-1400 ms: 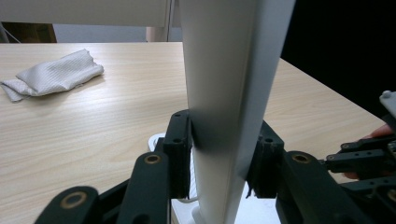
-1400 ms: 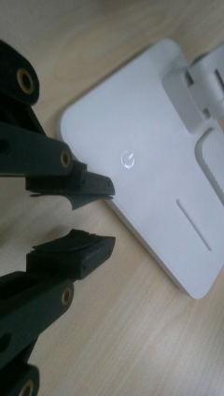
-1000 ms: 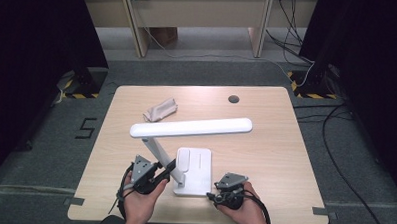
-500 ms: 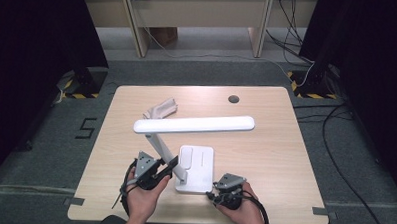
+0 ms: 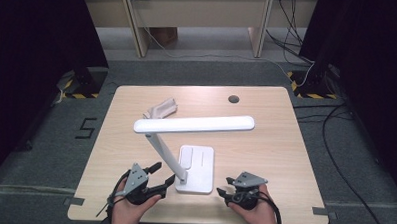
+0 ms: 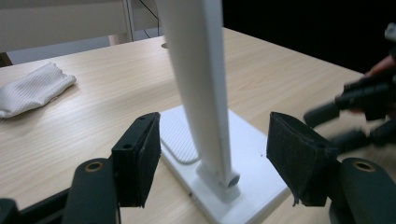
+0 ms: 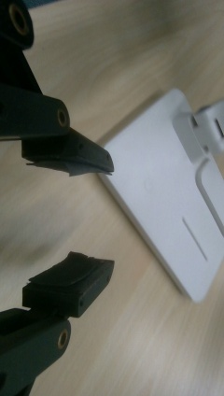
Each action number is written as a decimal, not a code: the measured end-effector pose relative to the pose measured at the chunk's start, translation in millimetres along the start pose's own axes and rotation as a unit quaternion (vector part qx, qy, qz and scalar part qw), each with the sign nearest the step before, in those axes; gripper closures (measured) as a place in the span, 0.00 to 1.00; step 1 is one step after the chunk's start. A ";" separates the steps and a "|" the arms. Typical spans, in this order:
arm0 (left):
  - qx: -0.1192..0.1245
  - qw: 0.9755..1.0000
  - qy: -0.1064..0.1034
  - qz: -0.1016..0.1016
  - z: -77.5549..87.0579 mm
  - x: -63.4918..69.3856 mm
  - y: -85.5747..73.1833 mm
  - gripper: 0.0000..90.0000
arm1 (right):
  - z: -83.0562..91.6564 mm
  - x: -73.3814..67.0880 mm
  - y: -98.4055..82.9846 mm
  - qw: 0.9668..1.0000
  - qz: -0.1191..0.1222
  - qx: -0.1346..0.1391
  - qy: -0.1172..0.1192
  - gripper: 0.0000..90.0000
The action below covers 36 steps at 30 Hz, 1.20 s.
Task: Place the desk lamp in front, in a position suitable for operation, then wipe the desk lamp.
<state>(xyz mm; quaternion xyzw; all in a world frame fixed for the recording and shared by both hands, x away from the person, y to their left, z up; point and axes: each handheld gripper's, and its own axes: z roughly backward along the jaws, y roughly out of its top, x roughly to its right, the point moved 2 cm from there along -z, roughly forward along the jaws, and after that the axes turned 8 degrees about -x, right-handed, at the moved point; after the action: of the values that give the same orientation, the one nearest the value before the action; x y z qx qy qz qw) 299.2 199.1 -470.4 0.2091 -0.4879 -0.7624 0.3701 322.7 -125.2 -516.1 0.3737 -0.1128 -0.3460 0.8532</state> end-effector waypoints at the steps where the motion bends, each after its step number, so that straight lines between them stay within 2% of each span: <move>1: -0.001 1.000 0.000 -0.008 0.4 -4.2 -4.7 0.38 | 2.8 4.8 -1.1 1.000 -0.008 0.005 -0.005 0.52; 2: -0.003 1.000 0.009 -0.016 0.7 -11.4 -14.3 0.38 | 7.4 14.2 -3.0 1.000 -0.020 0.015 -0.015 0.52; 3: -0.003 1.000 0.009 -0.016 0.7 -11.4 -14.3 0.38 | 7.4 14.2 -3.0 1.000 -0.020 0.015 -0.015 0.52; 5: -0.004 1.000 0.014 -0.006 0.0 -17.9 -23.4 0.39 | 12.7 25.3 -5.9 0.999 -0.037 0.025 -0.031 0.53; 6: -0.006 1.000 0.019 -0.002 -0.9 -22.8 -29.9 0.39 | 13.9 28.0 -6.4 0.998 -0.042 0.028 -0.034 0.53; 7: -0.006 1.000 0.019 -0.002 -0.9 -22.8 -29.9 0.39 | 13.9 28.0 -6.4 0.998 -0.042 0.028 -0.034 0.53; 8: -0.011 1.000 0.020 0.008 -2.3 -27.1 -35.3 0.40 | 15.1 32.2 -6.7 0.998 -0.044 0.034 -0.042 0.53; 9: -0.011 1.000 0.020 0.008 -2.3 -27.1 -35.3 0.41 | 15.3 34.3 -6.9 0.997 -0.043 0.032 -0.047 0.53; 12: -0.011 0.999 0.026 0.030 -0.8 -32.6 -38.7 0.42 | 14.6 39.6 -7.4 0.997 -0.041 0.032 -0.057 0.52; 14: -0.011 0.998 0.038 0.048 0.8 -38.6 -41.0 0.43 | 16.0 43.6 -7.8 0.996 -0.050 0.035 -0.066 0.52; 16: -0.013 0.998 0.042 0.054 0.6 -40.1 -41.4 0.43 | 16.6 44.9 -8.0 0.996 -0.049 0.037 -0.070 0.51; 22: -0.010 0.997 0.050 0.053 -3.9 -44.2 -38.0 0.45 | 17.5 51.3 -12.5 0.994 -0.055 0.036 -0.083 0.50; 25: -0.016 0.997 0.058 0.054 -8.1 -51.7 -36.2 0.46 | 17.0 51.1 -14.2 0.994 -0.055 0.032 -0.086 0.50; 30: -0.041 0.994 0.078 0.057 -19.6 -74.5 -27.0 0.45 | 17.0 49.4 -10.7 0.993 -0.052 0.029 -0.100 0.49; 32: -0.052 0.993 0.083 0.064 -27.8 -87.6 -22.9 0.42 | 16.5 48.4 -9.9 0.993 -0.052 0.027 -0.100 0.49; 36: -0.064 0.991 0.101 0.064 -45.1 -117.9 -9.5 0.41 | 17.1 46.1 -9.6 0.993 -0.051 0.027 -0.102 0.49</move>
<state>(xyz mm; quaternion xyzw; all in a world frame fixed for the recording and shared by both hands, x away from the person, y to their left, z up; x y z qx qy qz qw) 401.7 265.5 -503.6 0.2295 -0.4108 -0.7413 0.4785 344.0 -170.4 -514.1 0.3644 -0.1896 -0.4220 0.8082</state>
